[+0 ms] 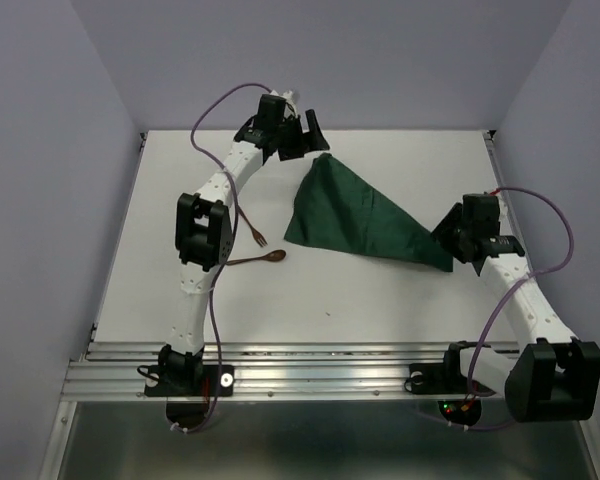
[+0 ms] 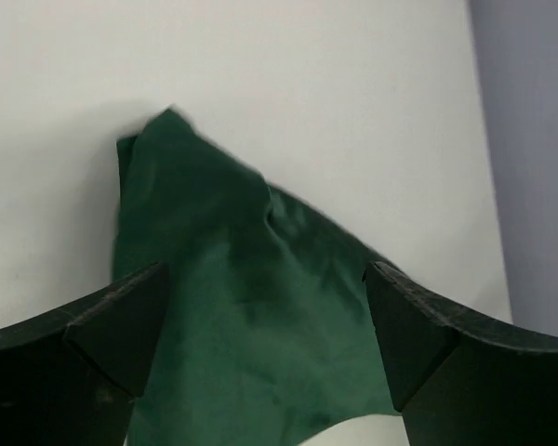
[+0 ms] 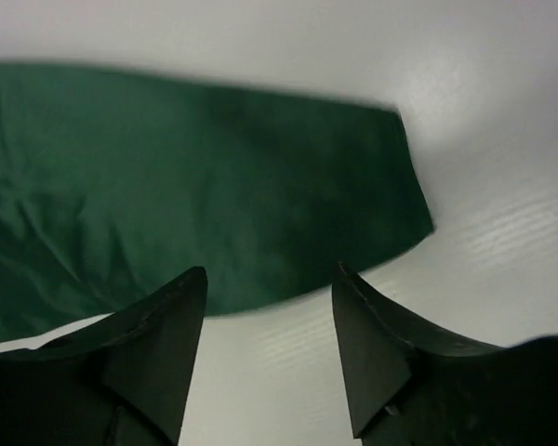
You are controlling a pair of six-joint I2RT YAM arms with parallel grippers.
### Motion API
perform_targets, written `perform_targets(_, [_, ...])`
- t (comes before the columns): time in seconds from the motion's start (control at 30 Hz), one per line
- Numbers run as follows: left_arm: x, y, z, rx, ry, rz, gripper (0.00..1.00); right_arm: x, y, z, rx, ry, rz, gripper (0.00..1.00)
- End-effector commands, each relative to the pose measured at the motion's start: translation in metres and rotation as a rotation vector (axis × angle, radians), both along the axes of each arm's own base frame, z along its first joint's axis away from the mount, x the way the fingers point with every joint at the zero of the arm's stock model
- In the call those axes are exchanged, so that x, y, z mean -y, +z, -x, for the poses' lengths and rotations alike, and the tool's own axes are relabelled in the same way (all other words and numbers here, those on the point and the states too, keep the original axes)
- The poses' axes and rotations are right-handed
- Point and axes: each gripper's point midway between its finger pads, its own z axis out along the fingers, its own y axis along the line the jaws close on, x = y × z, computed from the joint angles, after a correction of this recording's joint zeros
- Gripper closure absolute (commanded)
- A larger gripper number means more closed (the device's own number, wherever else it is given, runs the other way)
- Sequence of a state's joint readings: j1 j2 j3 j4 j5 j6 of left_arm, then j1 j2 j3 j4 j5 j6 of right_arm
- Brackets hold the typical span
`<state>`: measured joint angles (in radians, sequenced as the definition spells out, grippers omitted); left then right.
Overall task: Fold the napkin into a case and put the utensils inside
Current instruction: Flatten out the crumpled napkin at the center of the board.
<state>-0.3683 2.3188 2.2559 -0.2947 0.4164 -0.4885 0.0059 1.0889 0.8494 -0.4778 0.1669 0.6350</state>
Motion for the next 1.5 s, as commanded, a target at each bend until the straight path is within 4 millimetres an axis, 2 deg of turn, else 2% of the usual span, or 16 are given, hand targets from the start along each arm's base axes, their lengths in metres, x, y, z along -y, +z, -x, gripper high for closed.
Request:
perform_targets(0.0, [-0.003,0.037,0.015,0.042,-0.042,-0.005,0.01,-0.005,-0.037,0.022,-0.132,-0.002,-0.048,0.36])
perform_targets(0.07, [-0.016,0.026,0.018,0.02,0.008,-0.066,0.01,0.003,-0.04,0.026,-0.139,-0.031,-0.015,0.34])
perform_targets(0.1, [-0.024,0.04,0.023,0.05,0.022,-0.093,0.01,0.005,-0.037,0.025,-0.128,-0.038,-0.004,0.34])
perform_targets(0.13, [-0.037,0.023,0.028,0.013,0.069,-0.154,0.02,0.009,-0.028,0.021,-0.106,-0.046,0.018,0.31])
perform_targets(0.2, [-0.055,0.021,0.044,-0.012,0.109,-0.237,0.11,0.012,-0.02,0.016,-0.091,-0.048,0.041,0.31])
perform_targets(0.23, [-0.068,-0.001,0.052,-0.059,0.15,-0.305,0.15,0.013,-0.016,0.013,-0.083,-0.047,0.044,0.31])
perform_targets(0.33, [-0.084,-0.024,0.083,-0.123,0.185,-0.414,0.32,0.009,-0.008,0.002,-0.056,-0.027,0.032,0.31])
perform_targets(0.37, [-0.089,-0.052,0.1,-0.189,0.182,-0.457,0.36,0.007,-0.008,-0.003,-0.043,-0.018,0.026,0.31])
perform_targets(0.4, [-0.084,-0.054,0.111,-0.189,0.173,-0.461,0.42,0.003,-0.012,-0.005,-0.05,0.002,0.009,0.31])
perform_targets(0.43, [-0.078,-0.071,0.127,-0.218,0.155,-0.464,0.5,-0.002,-0.018,-0.008,-0.055,0.018,-0.013,0.32])
perform_targets(0.5, [-0.073,-0.089,0.142,-0.255,0.145,-0.463,0.51,-0.004,-0.02,-0.011,-0.053,0.02,-0.026,0.32])
perform_targets(0.53, [-0.076,-0.105,0.153,-0.294,0.149,-0.483,0.51,-0.008,-0.025,-0.012,-0.067,0.032,-0.043,0.32])
perform_targets(0.6, [-0.083,-0.119,0.164,-0.341,0.22,-0.519,0.5,-0.01,-0.027,-0.014,-0.073,0.038,-0.051,0.32])
perform_targets(0.77, [-0.091,-0.141,0.184,-0.419,0.283,-0.561,0.37,-0.009,-0.027,-0.012,-0.072,0.044,-0.038,0.32])
perform_targets(1.1, [-0.092,-0.177,0.189,-0.483,0.352,-0.528,0.45,-0.011,-0.032,-0.011,-0.089,0.053,-0.047,0.3])
perform_targets(1.47, [-0.069,-0.183,0.17,-0.446,0.311,-0.428,0.53,-0.011,-0.036,-0.008,-0.096,0.051,-0.047,0.29])
